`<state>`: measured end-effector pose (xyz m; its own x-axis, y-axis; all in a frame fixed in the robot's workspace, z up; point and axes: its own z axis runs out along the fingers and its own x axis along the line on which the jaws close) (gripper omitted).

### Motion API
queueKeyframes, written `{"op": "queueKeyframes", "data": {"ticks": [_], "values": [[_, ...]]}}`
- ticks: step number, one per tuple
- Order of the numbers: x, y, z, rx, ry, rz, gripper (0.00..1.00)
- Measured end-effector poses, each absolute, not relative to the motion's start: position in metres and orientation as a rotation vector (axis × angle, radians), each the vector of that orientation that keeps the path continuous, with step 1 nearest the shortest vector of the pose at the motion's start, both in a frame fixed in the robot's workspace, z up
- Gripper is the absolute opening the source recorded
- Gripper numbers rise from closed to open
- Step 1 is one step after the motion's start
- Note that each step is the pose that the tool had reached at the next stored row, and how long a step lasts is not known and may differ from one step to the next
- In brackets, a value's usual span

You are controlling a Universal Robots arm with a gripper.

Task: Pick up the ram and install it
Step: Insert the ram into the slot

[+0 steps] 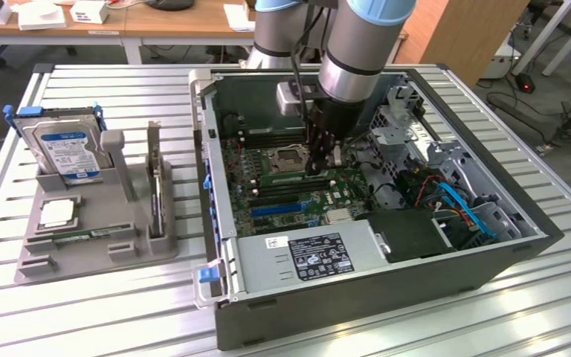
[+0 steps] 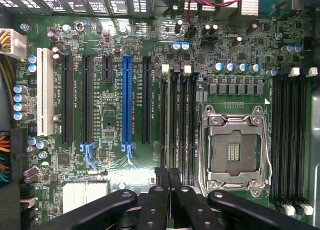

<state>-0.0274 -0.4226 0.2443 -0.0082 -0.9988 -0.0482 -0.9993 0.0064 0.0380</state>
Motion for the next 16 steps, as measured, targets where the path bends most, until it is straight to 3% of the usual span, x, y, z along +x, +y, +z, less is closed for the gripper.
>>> {"op": "queueKeyframes", "data": {"ticks": [16], "values": [[-0.0274,-0.4231,0.2421,-2.207,2.223,0.094,0.1]]}}
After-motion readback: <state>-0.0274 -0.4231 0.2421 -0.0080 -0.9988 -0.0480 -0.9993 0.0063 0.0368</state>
